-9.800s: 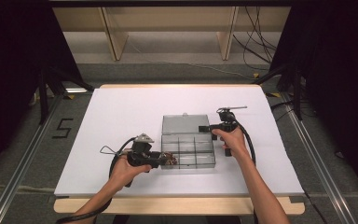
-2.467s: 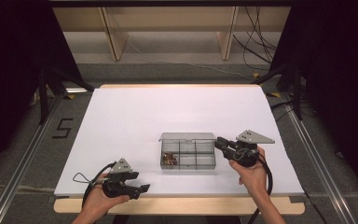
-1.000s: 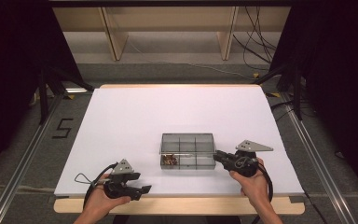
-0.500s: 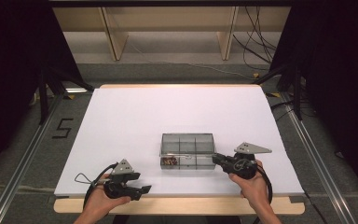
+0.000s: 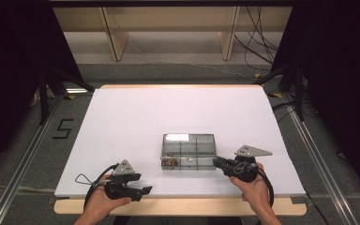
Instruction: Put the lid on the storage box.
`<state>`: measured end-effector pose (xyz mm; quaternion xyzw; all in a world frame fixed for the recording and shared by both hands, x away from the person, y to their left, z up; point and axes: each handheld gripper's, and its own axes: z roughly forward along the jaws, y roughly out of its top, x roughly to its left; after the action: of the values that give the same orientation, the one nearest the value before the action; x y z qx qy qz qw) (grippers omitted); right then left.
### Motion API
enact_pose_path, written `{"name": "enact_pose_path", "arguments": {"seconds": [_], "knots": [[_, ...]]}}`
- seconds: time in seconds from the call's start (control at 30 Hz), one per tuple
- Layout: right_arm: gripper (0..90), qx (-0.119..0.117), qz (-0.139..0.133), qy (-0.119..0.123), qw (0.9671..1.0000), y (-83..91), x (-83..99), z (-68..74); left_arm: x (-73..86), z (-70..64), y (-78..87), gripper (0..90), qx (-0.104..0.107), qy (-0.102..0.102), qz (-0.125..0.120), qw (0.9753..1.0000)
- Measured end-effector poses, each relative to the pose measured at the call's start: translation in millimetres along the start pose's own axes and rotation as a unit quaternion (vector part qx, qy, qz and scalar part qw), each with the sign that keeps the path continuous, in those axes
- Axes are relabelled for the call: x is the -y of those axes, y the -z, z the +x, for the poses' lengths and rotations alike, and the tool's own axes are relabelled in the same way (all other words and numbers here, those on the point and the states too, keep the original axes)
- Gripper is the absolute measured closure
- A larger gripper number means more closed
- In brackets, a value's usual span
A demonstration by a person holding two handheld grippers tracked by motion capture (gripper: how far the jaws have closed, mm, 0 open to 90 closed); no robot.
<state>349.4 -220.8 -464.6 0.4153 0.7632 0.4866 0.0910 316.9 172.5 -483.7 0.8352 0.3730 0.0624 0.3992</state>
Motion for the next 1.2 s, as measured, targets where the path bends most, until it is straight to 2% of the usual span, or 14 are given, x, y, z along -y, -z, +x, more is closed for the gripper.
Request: {"name": "enact_pose_path", "arguments": {"seconds": [0.1,0.13,0.23,0.27,0.33,0.37,0.47,0.53,0.7,0.73,0.83,0.9,0.97,1.2], "knots": [[80.2,-0.002,0.0,0.01,0.9999,0.1,0.3,-1.1,-0.2,1.5,1.2,32.3,0.002,-0.01,0.008,0.9999],[80.1,0.0,0.006,-0.007,1.0,-0.6,1.5,1.6,0.0,1.1,0.7,32.3,0.002,-0.006,0.006,1.0],[80.0,-0.007,0.004,-0.007,0.9999,-0.7,2.9,1.6,0.0,1.7,0.6,32.3,0.004,-0.007,0.007,0.9999],[80.0,-0.001,0.002,0.012,0.9999,0.0,2.4,-1.0,0.0,1.7,0.6,32.3,0.004,-0.007,0.007,0.9999],[80.0,0.0,0.003,0.007,1.0,0.1,3.1,-0.9,0.3,1.6,-0.5,32.4,0.005,-0.003,0.003,1.0],[80.0,-0.004,0.015,-0.014,0.9998,1.3,3.5,2.1,0.3,1.5,-0.4,32.4,0.004,-0.003,0.003,1.0],[80.0,-0.006,0.008,0.003,0.9999,-0.4,4.7,-0.7,0.2,2.4,0.2,32.4,0.004,-0.009,0.008,0.9999],[80.0,-0.008,0.01,-0.009,0.9999,-0.8,5.8,1.7,0.2,2.3,0.0,32.4,0.005,-0.008,0.006,0.9999],[79.9,0.001,0.006,0.009,0.9999,0.4,5.5,-0.4,0.3,1.6,0.0,32.4,0.003,-0.004,0.006,1.0],[79.9,-0.008,0.006,-0.011,0.9999,-0.2,6.4,1.8,0.2,1.7,0.0,32.4,0.004,-0.008,0.006,0.9999],[79.9,-0.011,0.01,-0.015,0.9998,0.8,6.8,2.3,0.2,1.7,0.0,32.4,0.003,-0.009,0.007,0.9999],[79.9,-0.006,0.007,0.003,1.0,1.7,6.9,-0.3,0.1,1.9,-0.1,32.4,0.004,-0.011,0.007,0.9999],[79.9,-0.006,0.018,-0.018,0.9997,3.5,7.4,2.6,0.2,1.9,-0.3,32.4,0.004,-0.012,0.007,0.9999],[80.0,-0.001,0.012,0.007,0.9999,3.9,10.6,-0.7,0.2,1.8,-0.7,32.4,0.002,-0.011,0.007,0.9999]]}}
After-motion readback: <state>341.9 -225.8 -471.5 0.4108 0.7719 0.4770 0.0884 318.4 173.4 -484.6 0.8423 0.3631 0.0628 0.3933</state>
